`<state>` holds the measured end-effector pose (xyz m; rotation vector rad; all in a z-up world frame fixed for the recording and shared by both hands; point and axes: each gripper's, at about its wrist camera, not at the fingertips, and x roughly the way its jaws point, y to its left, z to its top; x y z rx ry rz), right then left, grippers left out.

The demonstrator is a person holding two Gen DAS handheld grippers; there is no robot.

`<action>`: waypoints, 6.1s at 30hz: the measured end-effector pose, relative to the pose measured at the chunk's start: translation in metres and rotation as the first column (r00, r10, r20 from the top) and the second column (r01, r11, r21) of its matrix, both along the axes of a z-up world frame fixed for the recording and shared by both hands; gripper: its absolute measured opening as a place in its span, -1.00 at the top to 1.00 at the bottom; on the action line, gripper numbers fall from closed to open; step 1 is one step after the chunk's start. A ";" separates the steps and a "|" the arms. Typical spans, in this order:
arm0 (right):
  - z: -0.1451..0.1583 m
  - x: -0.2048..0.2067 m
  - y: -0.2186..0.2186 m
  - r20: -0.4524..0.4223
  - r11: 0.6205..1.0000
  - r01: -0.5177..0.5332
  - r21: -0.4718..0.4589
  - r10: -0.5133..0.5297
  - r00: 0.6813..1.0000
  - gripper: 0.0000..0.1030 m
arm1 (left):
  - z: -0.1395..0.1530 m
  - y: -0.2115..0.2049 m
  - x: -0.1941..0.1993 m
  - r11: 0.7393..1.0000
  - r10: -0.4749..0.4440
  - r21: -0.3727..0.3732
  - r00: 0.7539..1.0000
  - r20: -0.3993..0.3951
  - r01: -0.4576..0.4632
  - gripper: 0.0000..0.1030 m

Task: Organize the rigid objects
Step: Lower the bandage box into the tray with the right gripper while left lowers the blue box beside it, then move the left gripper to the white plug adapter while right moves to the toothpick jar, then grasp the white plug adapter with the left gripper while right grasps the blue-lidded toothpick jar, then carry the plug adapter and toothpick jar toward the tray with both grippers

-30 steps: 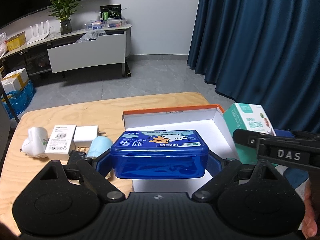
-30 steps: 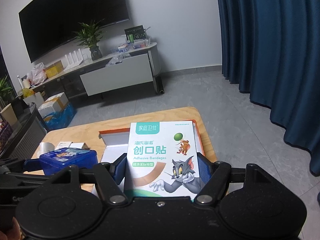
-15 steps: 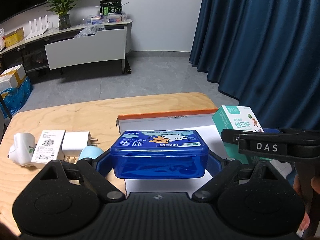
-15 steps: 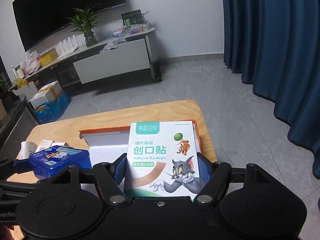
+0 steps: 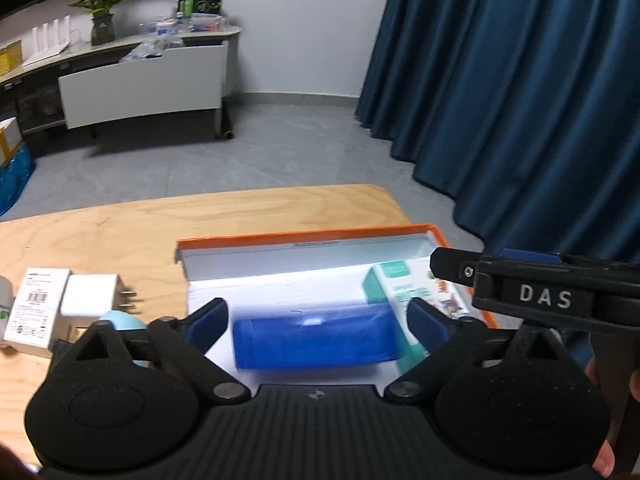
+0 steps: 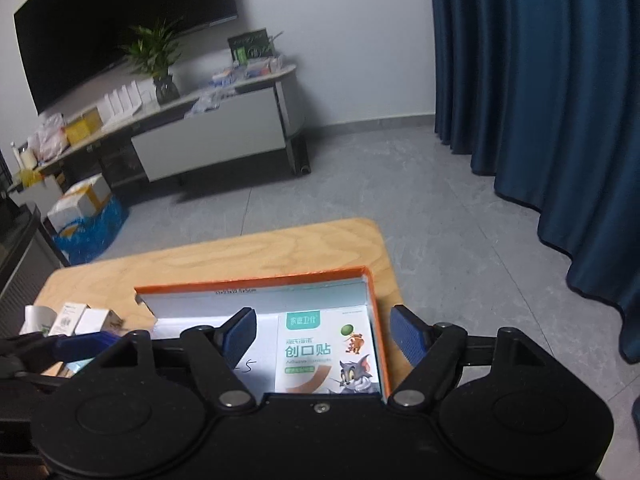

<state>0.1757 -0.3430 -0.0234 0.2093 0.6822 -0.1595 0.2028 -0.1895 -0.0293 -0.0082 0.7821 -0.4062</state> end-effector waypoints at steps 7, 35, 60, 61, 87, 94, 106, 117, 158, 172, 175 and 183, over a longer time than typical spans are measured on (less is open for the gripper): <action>0.018 -0.039 0.003 0.061 0.998 0.050 0.023 -0.051 0.997 -0.73 | 0.012 0.014 -0.019 1.000 0.023 0.006 1.000 -0.017 -0.023 -1.00; 0.005 -0.087 0.137 -0.021 0.980 -0.183 0.080 0.185 0.983 -0.74 | 0.031 0.136 -0.084 0.977 0.182 0.112 0.983 0.019 -0.183 -1.00; -0.001 -0.076 0.194 -0.042 0.956 -0.280 0.085 0.284 0.958 -0.75 | 0.022 0.212 -0.094 0.949 0.309 0.075 0.951 -0.009 -0.307 -1.00; -0.003 -0.076 0.195 -0.046 0.957 -0.277 0.090 0.282 0.958 -0.75 | 0.022 0.212 -0.093 0.949 0.309 0.075 0.951 -0.013 -0.307 -1.00; -0.024 -0.061 0.197 -0.084 0.951 -0.285 0.120 0.296 0.952 -0.75 | 0.001 0.233 -0.069 0.932 0.349 0.117 0.936 -0.051 -0.342 -1.00; -0.024 -0.055 0.198 -0.078 0.951 -0.285 0.121 0.295 0.952 -0.75 | 0.001 0.247 -0.040 0.926 0.364 0.113 0.931 -0.015 -0.360 -1.00; -0.024 -0.040 0.188 -0.061 0.957 -0.263 0.127 0.272 0.960 -0.75 | -0.022 0.251 0.032 0.956 0.240 0.165 0.970 0.045 -0.244 -1.00; -0.028 -0.019 0.184 -0.060 0.958 -0.258 0.126 0.267 0.962 -0.75 | -0.040 0.256 0.064 0.974 0.202 0.097 0.979 0.038 -0.205 -1.00; -0.032 0.027 0.198 -0.073 0.961 -0.230 0.157 0.243 0.967 -0.11 | -0.003 0.236 -0.032 0.983 0.173 0.043 0.981 0.089 -0.177 -0.42; -0.004 -0.072 0.188 -0.010 0.964 -0.223 0.148 0.227 0.974 -0.11 | 0.017 0.229 -0.093 0.978 0.206 0.005 0.973 0.106 -0.208 -0.42; -0.002 -0.088 0.184 -0.002 0.965 -0.216 0.147 0.219 0.976 -0.12 | 0.021 0.228 -0.102 0.977 0.209 0.005 0.971 0.113 -0.211 -0.42; 0.001 -0.118 0.178 0.010 0.967 -0.209 0.146 0.210 0.978 -0.12 | 0.022 0.221 -0.123 0.982 0.187 0.000 0.974 0.126 -0.189 -0.42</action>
